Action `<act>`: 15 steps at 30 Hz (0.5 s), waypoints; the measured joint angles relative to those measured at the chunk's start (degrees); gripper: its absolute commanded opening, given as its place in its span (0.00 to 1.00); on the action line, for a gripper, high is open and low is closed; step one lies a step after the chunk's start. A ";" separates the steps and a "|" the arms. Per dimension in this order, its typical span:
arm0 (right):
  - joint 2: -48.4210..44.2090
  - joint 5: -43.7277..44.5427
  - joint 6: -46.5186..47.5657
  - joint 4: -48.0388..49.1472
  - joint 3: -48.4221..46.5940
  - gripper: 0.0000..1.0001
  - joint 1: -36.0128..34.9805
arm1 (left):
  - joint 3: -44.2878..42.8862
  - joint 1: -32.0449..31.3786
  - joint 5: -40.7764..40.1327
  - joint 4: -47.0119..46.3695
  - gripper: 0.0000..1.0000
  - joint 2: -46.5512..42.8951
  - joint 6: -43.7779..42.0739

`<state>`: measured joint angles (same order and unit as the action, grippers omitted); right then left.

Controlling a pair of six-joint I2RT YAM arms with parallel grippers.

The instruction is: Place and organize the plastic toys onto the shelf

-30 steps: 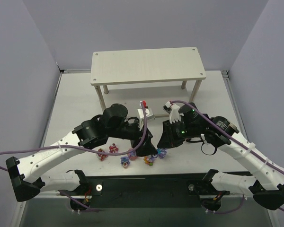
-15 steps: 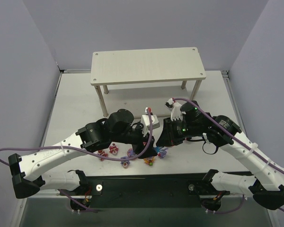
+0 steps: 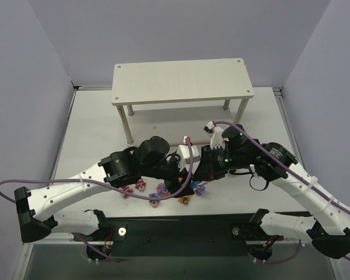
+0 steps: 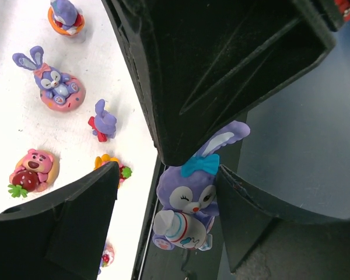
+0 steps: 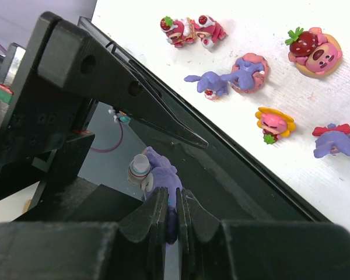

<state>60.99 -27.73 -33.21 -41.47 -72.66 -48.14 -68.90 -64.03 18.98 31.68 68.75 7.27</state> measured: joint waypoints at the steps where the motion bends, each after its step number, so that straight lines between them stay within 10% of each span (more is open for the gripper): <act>1: 0.00 0.00 0.00 0.02 0.00 0.00 -0.02 | 0.00 0.00 0.00 0.09 0.72 0.07 -0.04; 6: 0.00 0.09 0.00 0.02 0.00 0.00 -0.33 | 0.00 -0.11 0.37 0.31 0.59 0.39 -0.09; 10: 0.00 0.74 -0.04 0.17 0.00 0.00 -0.31 | -0.22 -0.68 1.03 0.44 0.03 0.83 -0.28; 15: 0.04 1.33 -0.39 0.02 0.00 0.21 -0.33 | -0.76 -0.76 0.55 1.03 0.00 1.36 -0.22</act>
<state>61.04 -26.39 -33.61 -41.45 -72.66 -48.47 -69.67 -64.79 19.53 32.71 70.11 7.05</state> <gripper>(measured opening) 0.096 0.474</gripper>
